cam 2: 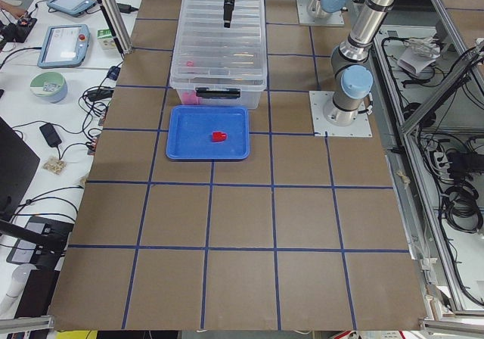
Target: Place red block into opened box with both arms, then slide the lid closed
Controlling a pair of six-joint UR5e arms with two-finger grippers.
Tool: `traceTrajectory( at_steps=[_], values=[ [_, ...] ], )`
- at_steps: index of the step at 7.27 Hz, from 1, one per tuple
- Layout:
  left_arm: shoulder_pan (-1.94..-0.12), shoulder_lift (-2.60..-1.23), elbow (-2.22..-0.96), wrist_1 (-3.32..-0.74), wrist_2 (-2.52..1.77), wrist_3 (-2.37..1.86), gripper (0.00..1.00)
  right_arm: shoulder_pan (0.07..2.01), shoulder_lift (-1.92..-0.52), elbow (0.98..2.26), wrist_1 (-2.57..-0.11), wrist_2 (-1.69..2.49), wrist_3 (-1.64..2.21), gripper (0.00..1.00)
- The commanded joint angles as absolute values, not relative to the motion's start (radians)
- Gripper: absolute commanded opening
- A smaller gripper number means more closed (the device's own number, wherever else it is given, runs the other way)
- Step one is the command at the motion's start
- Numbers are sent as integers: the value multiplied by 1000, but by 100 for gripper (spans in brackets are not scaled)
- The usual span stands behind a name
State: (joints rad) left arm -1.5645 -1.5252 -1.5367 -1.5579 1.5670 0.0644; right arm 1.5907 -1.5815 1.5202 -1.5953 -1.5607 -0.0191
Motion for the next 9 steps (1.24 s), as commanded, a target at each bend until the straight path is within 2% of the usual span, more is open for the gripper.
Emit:
traceTrajectory(
  at_steps=[1, 4, 6, 9],
  values=[
    [-1563, -1520, -1534, -1592, 1581, 60, 100, 1591, -1578, 1522, -1597, -1559, -20, 100],
    [-1560, -1522, -1529, -1598, 1583, 61, 100, 1588, -1559, 1571, -1641, -1555, -22, 100],
    [-1507, -1520, -1551, -1600, 1583, 87, 100, 1586, -1465, 1653, -1814, -1566, -26, 100],
    [-1211, -1615, -1591, -1586, 1533, 286, 100, 1577, -1428, 1727, -1901, -1568, -41, 100]
  ],
)
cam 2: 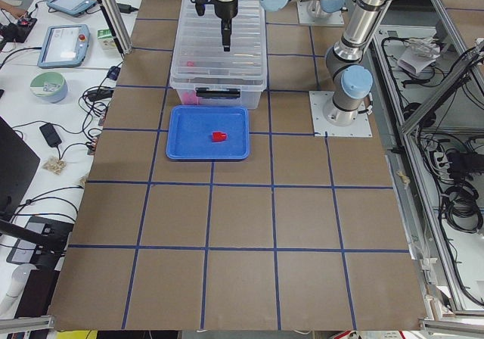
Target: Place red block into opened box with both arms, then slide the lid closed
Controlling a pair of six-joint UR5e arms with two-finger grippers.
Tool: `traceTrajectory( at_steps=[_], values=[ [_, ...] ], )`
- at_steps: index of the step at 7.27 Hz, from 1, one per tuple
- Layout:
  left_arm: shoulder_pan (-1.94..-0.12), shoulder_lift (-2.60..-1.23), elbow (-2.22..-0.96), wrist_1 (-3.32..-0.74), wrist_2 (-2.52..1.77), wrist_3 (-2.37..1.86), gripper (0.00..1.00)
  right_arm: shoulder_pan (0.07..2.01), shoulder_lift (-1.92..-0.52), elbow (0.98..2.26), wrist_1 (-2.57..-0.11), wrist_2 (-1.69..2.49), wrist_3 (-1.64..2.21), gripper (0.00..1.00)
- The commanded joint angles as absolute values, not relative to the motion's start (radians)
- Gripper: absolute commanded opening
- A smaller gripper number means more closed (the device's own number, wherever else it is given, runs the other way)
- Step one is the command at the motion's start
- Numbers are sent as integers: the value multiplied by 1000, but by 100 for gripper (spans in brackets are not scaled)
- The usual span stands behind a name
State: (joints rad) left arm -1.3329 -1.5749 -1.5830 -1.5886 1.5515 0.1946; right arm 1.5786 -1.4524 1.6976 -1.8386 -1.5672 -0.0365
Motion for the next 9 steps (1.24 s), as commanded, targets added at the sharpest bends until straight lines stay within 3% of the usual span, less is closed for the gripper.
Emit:
traceTrajectory(
  at_steps=[1, 7, 9],
  values=[
    [-1148, -1667, -1595, -1557, 1532, 355, 100, 1575, -1411, 1745, -1943, -1571, -44, 100],
    [-1049, -1902, -1719, -1248, 1534, 488, 100, 1520, -1407, 1755, -1945, -1655, -127, 100],
    [-1049, -1948, -1822, -1097, 1536, 483, 100, 1500, -1407, 1755, -1945, -1701, -178, 100]
  ],
)
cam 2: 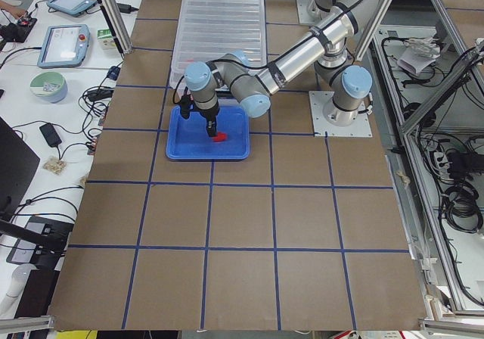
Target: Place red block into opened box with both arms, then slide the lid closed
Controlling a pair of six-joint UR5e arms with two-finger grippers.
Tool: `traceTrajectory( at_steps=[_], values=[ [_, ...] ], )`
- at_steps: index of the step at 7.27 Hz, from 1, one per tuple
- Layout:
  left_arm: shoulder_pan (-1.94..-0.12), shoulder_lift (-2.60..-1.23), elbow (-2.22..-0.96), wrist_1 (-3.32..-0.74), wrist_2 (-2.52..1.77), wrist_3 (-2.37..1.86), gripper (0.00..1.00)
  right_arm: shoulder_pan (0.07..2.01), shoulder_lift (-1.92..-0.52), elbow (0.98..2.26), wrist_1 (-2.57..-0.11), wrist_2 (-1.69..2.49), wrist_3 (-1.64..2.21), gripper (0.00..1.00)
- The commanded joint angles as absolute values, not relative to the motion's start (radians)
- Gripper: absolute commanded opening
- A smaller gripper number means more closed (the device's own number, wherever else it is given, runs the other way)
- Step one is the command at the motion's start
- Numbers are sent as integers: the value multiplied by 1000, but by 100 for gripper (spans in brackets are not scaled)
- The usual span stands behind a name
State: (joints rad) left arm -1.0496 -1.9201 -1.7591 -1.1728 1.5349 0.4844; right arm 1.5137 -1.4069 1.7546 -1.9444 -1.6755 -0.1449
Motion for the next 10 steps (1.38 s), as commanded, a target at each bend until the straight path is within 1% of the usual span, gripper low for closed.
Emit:
traceTrajectory(
  at_steps=[1, 2, 4, 5, 6, 8, 10],
  values=[
    [-1052, -1962, -1856, -1030, 1536, 479, 100, 1484, -1407, 1755, -1947, -1724, -202, 100],
    [-1052, -1977, -1871, -1019, 1536, 479, 100, 1465, -1402, 1753, -1950, -1759, -210, 100],
    [-1055, -2008, -1916, -918, 1546, 477, 100, 1402, -1396, 1747, -1954, -1772, -242, 100],
    [-1055, -2006, -1905, -908, 1548, 474, 100, 1357, -1396, 1747, -1954, -1772, -267, 100],
    [-1055, -2009, -1893, -907, 1545, 462, 94, 1326, -1396, 1746, -1954, -1770, -281, 100],
    [-1058, -2003, -1893, -908, 1546, 456, 70, 1299, -1394, 1747, -1960, -1770, -298, 100],
    [-1058, -1991, -1890, -908, 1548, 457, 31, 1276, -1396, 1746, -1959, -1770, -299, 100]
  ],
)
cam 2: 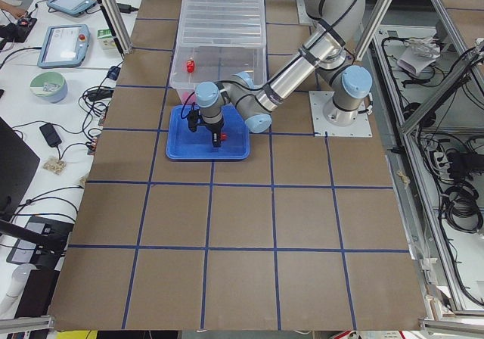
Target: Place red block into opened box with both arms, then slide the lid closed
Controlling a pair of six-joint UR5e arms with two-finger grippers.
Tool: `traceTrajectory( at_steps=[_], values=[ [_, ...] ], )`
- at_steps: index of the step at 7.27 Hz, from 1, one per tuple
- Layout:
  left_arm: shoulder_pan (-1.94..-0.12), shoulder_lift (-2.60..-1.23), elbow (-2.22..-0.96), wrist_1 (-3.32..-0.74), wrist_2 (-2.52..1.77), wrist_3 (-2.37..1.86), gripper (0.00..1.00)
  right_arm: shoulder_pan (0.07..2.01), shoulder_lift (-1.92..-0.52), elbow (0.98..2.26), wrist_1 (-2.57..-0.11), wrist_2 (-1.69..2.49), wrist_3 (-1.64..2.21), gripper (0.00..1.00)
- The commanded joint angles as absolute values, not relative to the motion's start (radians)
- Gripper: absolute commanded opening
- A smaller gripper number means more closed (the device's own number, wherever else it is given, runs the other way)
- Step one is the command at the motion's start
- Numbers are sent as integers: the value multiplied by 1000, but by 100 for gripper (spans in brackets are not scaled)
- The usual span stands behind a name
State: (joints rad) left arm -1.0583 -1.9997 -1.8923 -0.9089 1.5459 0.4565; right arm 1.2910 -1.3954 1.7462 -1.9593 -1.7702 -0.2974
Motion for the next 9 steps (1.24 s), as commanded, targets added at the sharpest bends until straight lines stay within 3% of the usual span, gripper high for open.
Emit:
traceTrajectory(
  at_steps=[1, 3, 6, 9],
  values=[
    [-1058, -1985, -1890, -911, 1546, 457, 12, 1260, -1396, 1750, -1954, -1769, -307, 100],
    [-1065, -1962, -1869, -935, 1546, 457, 7, 1259, -1404, 1741, -1953, -1755, -301, 100],
    [-1072, -1846, -1587, -1431, 1539, 456, 7, 1273, -1456, 1677, -1878, -1677, -295, 100],
    [-1309, -1731, -1554, -1511, 1546, 305, 7, 1304, -1589, 1557, -1616, -1556, -258, 100]
  ],
)
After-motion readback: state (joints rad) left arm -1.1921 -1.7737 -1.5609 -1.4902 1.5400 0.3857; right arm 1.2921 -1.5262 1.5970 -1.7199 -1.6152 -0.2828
